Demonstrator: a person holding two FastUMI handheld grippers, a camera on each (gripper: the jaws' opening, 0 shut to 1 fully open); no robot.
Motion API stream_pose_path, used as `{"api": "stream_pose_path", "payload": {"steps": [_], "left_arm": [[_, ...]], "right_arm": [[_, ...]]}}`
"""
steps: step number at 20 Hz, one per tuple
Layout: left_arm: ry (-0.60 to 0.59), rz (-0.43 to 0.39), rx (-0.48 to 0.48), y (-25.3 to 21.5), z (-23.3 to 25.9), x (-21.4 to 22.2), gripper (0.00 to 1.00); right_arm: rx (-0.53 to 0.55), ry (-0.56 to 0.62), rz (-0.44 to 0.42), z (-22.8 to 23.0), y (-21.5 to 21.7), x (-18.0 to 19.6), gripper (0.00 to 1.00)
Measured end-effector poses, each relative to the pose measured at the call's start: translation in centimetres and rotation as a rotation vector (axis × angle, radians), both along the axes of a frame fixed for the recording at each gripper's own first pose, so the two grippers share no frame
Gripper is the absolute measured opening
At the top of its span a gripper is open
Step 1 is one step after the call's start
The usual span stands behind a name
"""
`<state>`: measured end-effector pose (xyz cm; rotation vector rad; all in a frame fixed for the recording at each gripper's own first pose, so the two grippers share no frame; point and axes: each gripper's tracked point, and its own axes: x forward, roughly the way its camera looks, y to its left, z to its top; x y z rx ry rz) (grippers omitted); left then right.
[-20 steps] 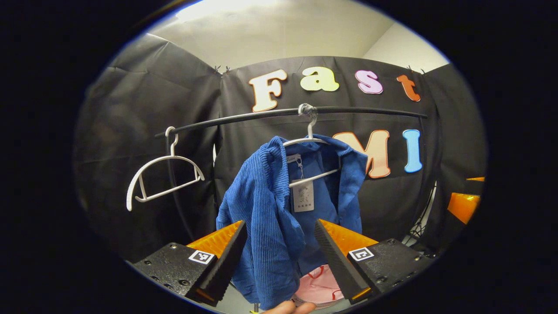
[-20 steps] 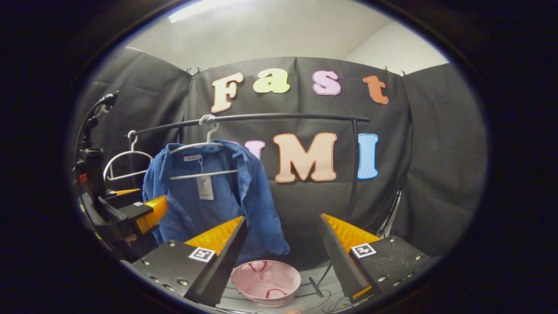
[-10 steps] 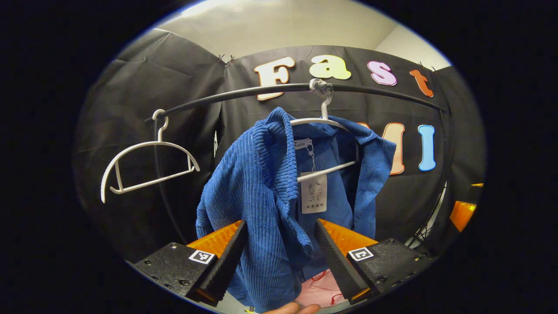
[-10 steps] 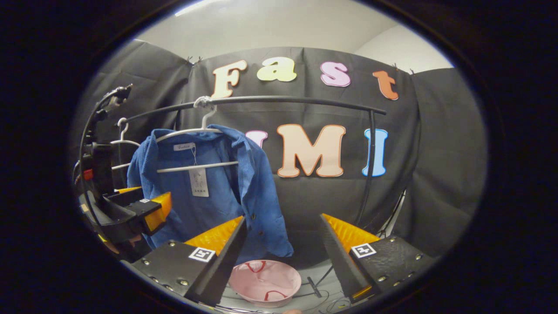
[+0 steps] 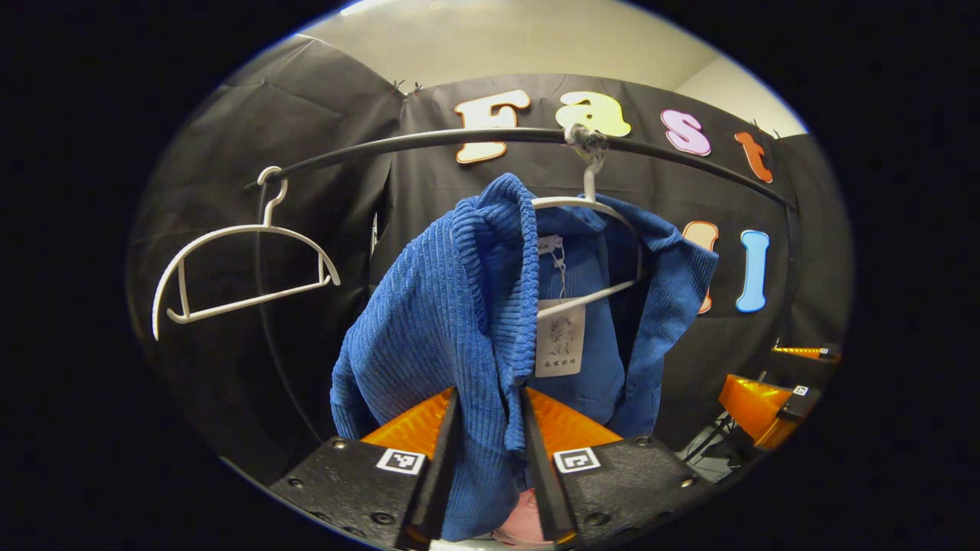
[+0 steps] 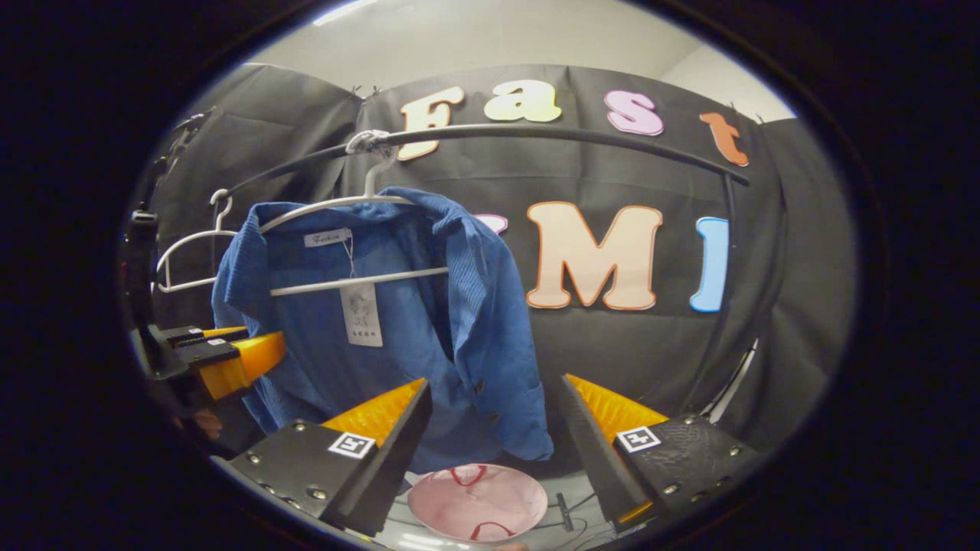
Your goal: Grasp the clothes on the hanger with both hands and then place them into the laundry hamper below.
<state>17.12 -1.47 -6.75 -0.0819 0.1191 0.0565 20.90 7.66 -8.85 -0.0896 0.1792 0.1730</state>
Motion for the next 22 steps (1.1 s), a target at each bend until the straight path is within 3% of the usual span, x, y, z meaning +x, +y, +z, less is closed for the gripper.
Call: {"api": "stream_pose_path", "payload": {"steps": [2,3,4,5,6,9,11,12,16,18,19,20,21,22], "left_arm": [[0.011,-0.005,0.016,0.2,0.2,-0.2,0.27],[0.016,0.011,0.022,0.8,0.1,-0.3,0.19],[0.028,0.032,0.024,1.4,0.1,-0.5,0.16],[0.039,0.045,0.020,1.6,0.0,-0.6,0.07],[0.050,0.053,0.018,1.7,0.1,-0.9,0.07],[0.047,0.058,0.026,1.5,0.5,-1.4,0.06],[0.045,0.062,0.025,1.6,0.6,-1.5,0.05],[0.048,0.062,0.022,1.6,0.6,-1.5,0.05],[0.056,0.049,0.013,1.7,1.3,-2.2,0.04],[0.058,0.039,0.005,1.7,1.6,-2.3,0.04],[0.053,0.032,0.003,1.7,1.8,-2.4,0.04],[0.046,0.024,-0.001,1.7,2.0,-2.6,0.04],[0.043,0.019,-0.003,1.7,2.2,-2.9,0.04],[0.044,0.018,0.002,1.8,2.4,-3.1,0.04]], "right_arm": [[0.033,-0.011,0.038,0.5,0.9,1.6,0.94],[0.039,-0.019,0.055,0.7,1.2,2.6,0.99],[0.041,-0.021,0.070,0.5,1.6,3.6,0.99],[0.047,-0.014,0.081,0.3,1.8,4.7,0.99],[0.064,-0.010,0.098,0.1,2.3,5.7,0.94],[0.111,-0.004,0.125,0.5,3.4,9.0,0.99],[0.129,0.004,0.135,0.2,4.3,11.6,0.94],[0.133,0.007,0.132,0.2,4.3,12.4,0.99],[0.199,0.002,0.166,0.9,5.2,15.3,0.69],[0.194,0.011,0.173,0.3,5.2,16.4,0.76],[0.190,0.010,0.174,0.3,5.1,16.8,0.68],[0.190,0.019,0.197,0.0,5.5,17.1,0.52],[0.184,0.022,0.210,-0.3,5.9,17.5,0.42],[0.166,0.008,0.170,-0.6,5.1,17.6,0.31]]}}
